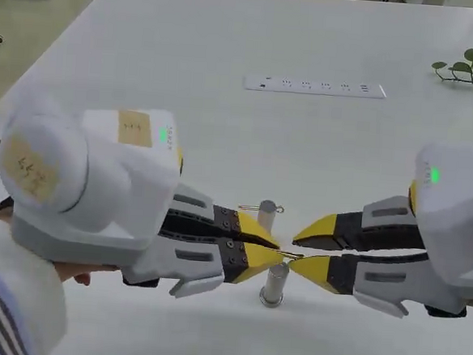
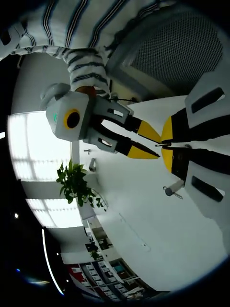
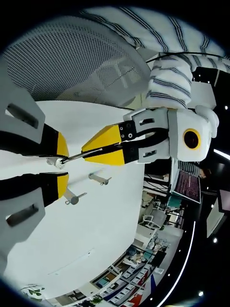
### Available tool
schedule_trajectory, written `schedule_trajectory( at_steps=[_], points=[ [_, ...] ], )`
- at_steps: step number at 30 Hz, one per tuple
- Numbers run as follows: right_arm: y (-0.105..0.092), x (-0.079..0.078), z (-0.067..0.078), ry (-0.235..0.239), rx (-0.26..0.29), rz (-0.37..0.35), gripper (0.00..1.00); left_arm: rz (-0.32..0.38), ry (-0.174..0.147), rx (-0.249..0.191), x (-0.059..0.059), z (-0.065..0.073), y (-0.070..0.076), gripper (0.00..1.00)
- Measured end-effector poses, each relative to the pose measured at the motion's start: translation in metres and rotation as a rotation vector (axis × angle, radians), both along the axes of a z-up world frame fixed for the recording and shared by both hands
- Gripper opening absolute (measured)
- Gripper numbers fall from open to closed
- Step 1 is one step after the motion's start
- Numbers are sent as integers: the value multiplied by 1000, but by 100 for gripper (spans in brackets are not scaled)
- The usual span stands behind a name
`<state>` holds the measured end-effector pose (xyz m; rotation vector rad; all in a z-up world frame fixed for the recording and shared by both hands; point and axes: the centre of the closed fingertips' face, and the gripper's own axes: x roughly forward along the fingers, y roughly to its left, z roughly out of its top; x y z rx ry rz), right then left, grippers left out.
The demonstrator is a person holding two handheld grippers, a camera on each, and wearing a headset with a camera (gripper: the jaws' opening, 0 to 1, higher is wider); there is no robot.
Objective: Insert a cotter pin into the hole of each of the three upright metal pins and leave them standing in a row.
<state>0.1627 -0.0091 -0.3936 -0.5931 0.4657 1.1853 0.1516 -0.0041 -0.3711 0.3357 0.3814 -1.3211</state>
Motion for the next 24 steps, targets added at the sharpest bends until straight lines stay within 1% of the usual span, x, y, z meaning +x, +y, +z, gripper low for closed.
schedule_trajectory(
  at_steps=[3,6,8,10,12,14,16,19,20,21,22,23,24],
  points=[
    [-1,-2,-3,23,-3,1,3,-7,-6,-11,-1,2,-1,0],
    [0,-4,-3,28,4,5,2,-17,-6,-13,-2,2,1,0],
    [2,-7,-3,42,6,21,0,-26,-10,-10,-2,1,2,0],
    [1,-8,-4,37,-3,29,0,-34,-1,2,-3,-2,3,0],
    [0,-10,-5,38,-12,42,0,-26,40,18,-4,-8,4,0],
    [0,-13,-6,55,-10,56,0,-44,20,35,-5,-11,5,0],
    [-1,-16,-7,70,-9,62,0,-51,25,32,-7,-12,5,0],
    [-4,-17,-8,79,-11,68,0,-62,30,35,-9,-14,3,0],
    [-5,-18,-8,87,-10,70,0,-61,35,38,-8,-15,3,0],
    [-6,-19,-8,97,-7,70,0,-52,51,43,-7,-16,2,0],
    [-7,-19,-9,102,-4,66,0,-50,52,46,-6,-17,2,0],
    [-8,-19,-9,102,-4,64,0,-50,43,48,-6,-18,2,1],
    [-9,-19,-10,103,-5,63,0,-50,25,53,-3,-18,1,1]
  ],
)
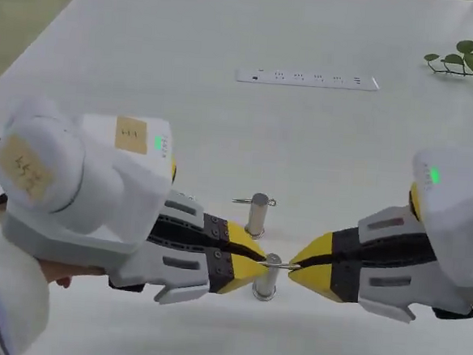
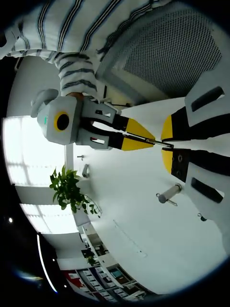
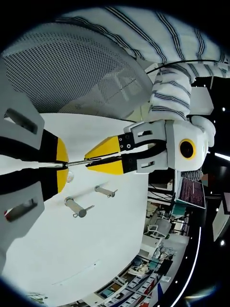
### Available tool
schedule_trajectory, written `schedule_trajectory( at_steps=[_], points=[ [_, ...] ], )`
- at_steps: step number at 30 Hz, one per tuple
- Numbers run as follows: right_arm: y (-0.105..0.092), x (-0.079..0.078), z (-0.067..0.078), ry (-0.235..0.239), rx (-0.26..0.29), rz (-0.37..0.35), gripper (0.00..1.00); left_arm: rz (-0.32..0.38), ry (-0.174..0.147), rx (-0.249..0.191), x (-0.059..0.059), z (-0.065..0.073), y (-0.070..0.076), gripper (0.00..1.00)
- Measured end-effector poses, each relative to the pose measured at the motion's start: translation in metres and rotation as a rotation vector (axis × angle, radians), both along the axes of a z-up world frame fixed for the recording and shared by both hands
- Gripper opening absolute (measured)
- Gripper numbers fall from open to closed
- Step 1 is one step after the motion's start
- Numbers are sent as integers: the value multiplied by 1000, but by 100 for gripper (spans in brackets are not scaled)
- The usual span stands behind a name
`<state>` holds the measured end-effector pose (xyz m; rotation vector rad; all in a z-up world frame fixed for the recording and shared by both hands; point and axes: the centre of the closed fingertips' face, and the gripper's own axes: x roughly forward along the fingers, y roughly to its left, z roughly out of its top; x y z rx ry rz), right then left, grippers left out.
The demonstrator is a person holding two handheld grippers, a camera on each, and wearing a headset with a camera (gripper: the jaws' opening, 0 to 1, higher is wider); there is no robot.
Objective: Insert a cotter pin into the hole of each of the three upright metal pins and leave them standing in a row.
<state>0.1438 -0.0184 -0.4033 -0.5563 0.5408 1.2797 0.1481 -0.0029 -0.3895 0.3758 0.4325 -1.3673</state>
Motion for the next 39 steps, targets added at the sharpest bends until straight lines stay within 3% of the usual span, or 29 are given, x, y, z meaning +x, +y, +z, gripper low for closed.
schedule_trajectory(
  at_steps=[7,14,17,23,30,32,35,39],
  points=[
    [-12,2,-6,-1,-20,-18,0,22,-33,30,12,-8,-5,23],
    [-35,10,-28,1,-85,-44,0,14,-29,78,16,-22,-11,22],
    [-39,12,-34,9,-99,-50,0,3,-14,86,16,-28,-14,19],
    [-44,18,-48,21,-110,-48,0,2,-12,121,20,-38,-13,17],
    [-44,20,-51,32,-113,-46,0,8,-9,140,21,-44,-12,17],
    [-43,20,-52,34,-115,-44,0,4,-1,136,20,-44,-12,13],
    [-41,19,-52,37,-117,-37,0,-5,-23,147,21,-45,-11,10],
    [-38,18,-53,44,-123,-25,0,-9,-16,146,20,-46,-12,10]
  ],
)
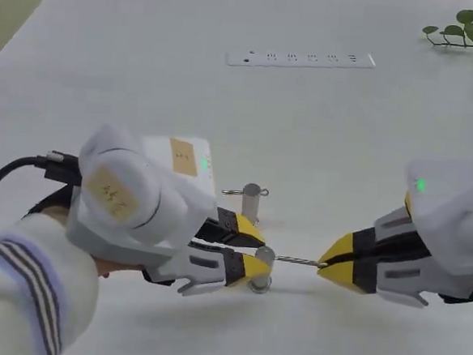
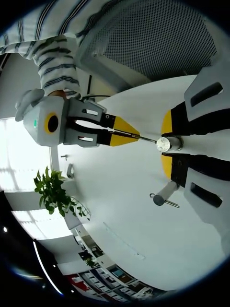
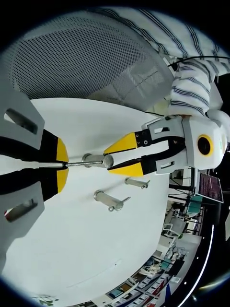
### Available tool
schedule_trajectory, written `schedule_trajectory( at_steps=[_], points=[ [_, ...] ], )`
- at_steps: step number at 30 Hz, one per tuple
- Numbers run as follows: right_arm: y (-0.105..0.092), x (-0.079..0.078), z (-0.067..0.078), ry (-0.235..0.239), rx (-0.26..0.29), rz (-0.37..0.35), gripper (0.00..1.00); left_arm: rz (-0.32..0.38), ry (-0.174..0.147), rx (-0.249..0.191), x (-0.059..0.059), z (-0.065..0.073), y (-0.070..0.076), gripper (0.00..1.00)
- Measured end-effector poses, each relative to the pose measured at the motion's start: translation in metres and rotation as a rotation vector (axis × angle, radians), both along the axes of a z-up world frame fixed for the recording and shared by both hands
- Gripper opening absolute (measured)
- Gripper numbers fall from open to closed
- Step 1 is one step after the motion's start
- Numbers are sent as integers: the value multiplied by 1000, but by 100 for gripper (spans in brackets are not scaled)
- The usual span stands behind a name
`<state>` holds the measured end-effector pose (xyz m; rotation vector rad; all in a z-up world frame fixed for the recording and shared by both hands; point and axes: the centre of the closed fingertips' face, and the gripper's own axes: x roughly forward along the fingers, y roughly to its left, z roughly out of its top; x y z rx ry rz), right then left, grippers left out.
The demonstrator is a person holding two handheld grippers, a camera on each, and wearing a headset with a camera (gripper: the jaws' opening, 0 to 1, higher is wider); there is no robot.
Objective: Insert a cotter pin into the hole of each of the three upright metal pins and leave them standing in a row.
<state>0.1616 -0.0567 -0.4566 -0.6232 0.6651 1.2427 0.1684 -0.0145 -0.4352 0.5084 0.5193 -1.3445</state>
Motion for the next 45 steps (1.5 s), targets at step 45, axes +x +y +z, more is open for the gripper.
schedule_trajectory(
  at_steps=[45],
  points=[
    [18,2,6,0,-41,72,0,41,38,-25,1,0,2,9]
  ],
)
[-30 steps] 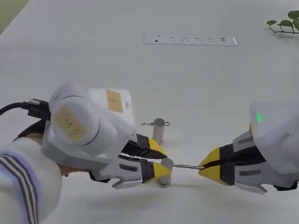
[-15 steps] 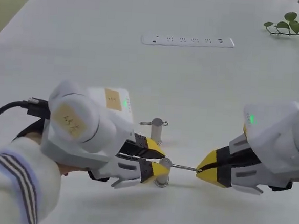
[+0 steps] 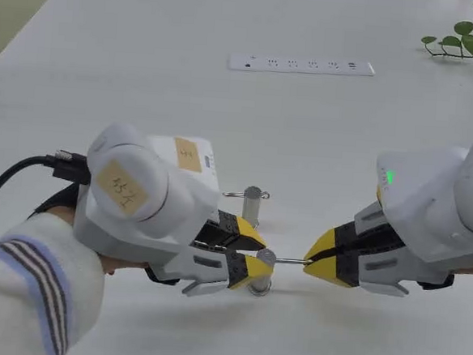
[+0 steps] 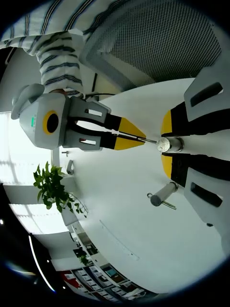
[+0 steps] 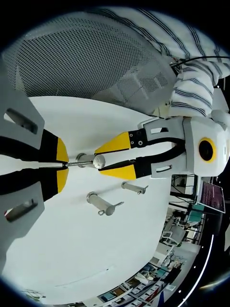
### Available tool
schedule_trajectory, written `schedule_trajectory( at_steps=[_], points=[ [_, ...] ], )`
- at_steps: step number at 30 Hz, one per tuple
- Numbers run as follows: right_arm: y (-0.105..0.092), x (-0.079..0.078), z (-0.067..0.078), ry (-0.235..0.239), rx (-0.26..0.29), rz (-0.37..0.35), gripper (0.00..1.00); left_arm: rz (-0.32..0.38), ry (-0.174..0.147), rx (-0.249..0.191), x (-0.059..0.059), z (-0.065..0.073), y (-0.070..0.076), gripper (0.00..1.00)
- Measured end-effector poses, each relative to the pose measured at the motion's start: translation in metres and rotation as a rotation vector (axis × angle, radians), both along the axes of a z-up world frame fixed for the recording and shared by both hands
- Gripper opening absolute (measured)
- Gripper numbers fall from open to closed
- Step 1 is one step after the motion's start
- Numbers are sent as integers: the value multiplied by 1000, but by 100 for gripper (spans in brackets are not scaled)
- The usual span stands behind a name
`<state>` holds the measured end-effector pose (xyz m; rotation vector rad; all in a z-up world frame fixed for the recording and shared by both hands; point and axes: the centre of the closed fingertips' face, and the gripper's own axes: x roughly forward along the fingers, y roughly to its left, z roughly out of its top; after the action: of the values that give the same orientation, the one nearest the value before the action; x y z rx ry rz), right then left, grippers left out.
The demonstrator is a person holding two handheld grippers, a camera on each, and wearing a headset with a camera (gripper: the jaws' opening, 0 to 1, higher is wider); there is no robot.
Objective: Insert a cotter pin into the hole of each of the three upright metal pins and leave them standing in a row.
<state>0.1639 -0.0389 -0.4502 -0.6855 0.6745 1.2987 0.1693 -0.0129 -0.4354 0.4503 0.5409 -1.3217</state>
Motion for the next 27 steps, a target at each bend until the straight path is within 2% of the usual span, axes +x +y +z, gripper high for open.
schedule_trajectory(
  at_steps=[6,15,22,27],
  points=[
    [8,1,0,-1,7,22,0,5,6,-1,0,0,-1,9],
    [22,2,-1,-23,-2,112,0,7,10,-2,0,0,-2,9],
    [24,5,-2,-53,-22,164,0,3,3,-3,0,2,-4,9],
    [22,6,-2,-63,-18,173,0,5,5,-9,0,3,-4,9]
  ],
)
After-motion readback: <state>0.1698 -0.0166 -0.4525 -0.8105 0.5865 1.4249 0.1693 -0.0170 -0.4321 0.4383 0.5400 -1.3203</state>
